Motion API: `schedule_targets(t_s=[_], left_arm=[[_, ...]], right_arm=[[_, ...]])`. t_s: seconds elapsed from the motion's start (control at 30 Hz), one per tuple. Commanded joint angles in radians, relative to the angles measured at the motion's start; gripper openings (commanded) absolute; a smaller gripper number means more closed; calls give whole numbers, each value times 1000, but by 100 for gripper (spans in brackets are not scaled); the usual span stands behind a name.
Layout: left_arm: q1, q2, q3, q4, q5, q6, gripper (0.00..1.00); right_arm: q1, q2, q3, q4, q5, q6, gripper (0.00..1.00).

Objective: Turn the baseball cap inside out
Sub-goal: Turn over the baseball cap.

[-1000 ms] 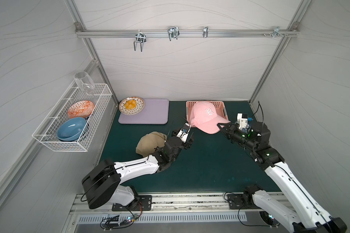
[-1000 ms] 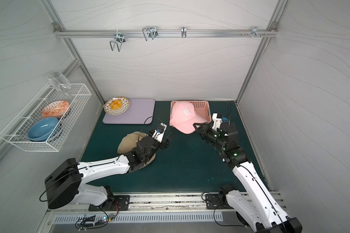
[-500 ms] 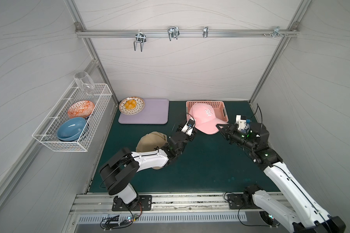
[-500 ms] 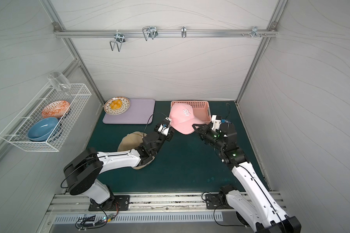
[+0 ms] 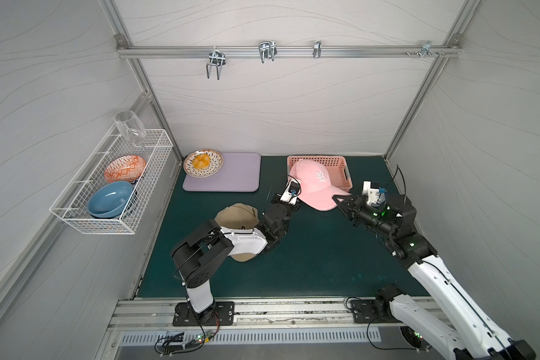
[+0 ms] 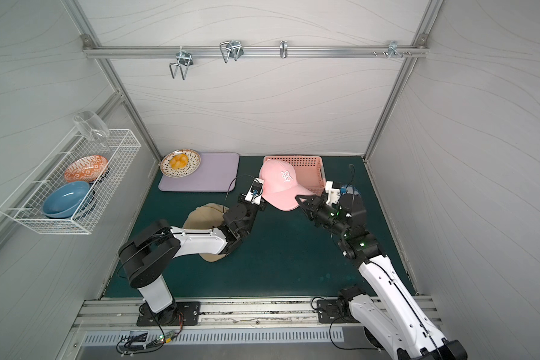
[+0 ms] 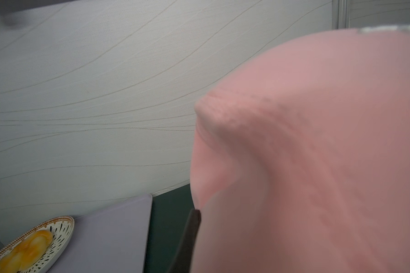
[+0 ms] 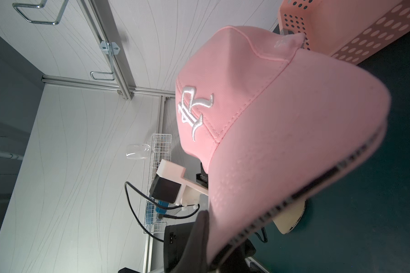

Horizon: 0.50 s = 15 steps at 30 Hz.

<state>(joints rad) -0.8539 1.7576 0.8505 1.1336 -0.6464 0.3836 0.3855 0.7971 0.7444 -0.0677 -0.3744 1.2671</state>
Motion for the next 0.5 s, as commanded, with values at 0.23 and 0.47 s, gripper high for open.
schedule_targets(t_s=[0.23, 0.47], left_arm=[[37, -46, 34, 15, -108, -25, 25], [31, -327, -101, -364, 186, -197, 82]], right_arm=[[-4, -12, -8, -66, 3, -71, 0], [-40, 61, 15, 17, -77, -174, 0]])
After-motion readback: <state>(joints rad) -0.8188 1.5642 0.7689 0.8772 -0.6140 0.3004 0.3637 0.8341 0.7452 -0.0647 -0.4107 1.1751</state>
